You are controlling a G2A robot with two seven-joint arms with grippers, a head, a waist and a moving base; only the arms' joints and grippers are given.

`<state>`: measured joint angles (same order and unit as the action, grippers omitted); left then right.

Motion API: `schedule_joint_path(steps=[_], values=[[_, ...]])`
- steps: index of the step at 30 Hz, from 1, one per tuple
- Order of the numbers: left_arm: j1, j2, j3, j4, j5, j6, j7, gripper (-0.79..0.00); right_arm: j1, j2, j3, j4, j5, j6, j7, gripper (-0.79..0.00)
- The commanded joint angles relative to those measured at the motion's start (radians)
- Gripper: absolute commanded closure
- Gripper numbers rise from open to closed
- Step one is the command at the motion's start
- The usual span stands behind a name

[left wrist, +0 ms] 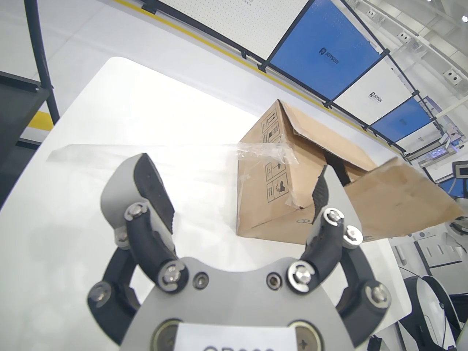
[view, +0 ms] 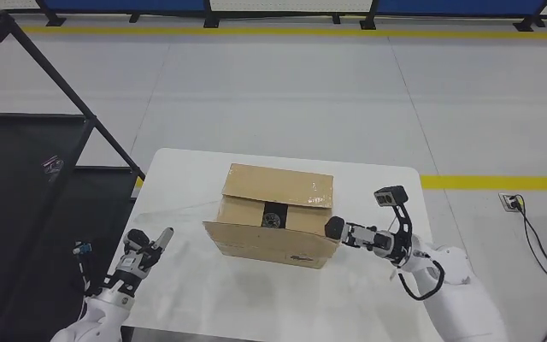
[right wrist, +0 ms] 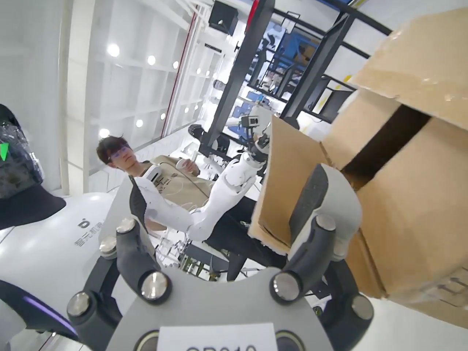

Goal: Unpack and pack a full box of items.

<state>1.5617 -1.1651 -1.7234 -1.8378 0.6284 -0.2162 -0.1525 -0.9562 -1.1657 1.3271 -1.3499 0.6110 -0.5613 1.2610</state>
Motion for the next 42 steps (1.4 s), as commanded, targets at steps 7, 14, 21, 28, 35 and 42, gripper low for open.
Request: schedule_joint_path(steps=[7,14,21,28,35,42], values=[[-0.038,0.001,0.044,0.005,0.040,-0.019,-0.039,-0.785,-0.061,0.037,-0.032,-0.128,-0.180,0.007,0.005,-0.785],[-0.080,0.000,0.105,0.018,0.081,-0.058,-0.066,-0.785,-0.072,0.064,-0.080,-0.148,-0.250,-0.003,-0.005,-0.785],[-0.100,0.004,0.155,0.030,0.177,-0.119,-0.103,-0.785,-0.056,0.087,-0.128,-0.114,-0.321,-0.006,-0.008,-0.785],[-0.099,0.011,0.160,0.043,0.240,-0.176,-0.139,-0.785,-0.038,0.101,-0.168,-0.116,-0.384,-0.030,-0.032,-0.785],[-0.089,0.021,0.140,0.062,0.262,-0.249,-0.160,-0.785,-0.076,0.114,-0.094,-0.223,-0.256,-0.085,-0.144,-0.785],[-0.107,0.033,0.136,0.092,0.301,-0.339,-0.216,-0.785,-0.096,0.111,-0.055,-0.278,-0.160,-0.003,-0.305,-0.785]])
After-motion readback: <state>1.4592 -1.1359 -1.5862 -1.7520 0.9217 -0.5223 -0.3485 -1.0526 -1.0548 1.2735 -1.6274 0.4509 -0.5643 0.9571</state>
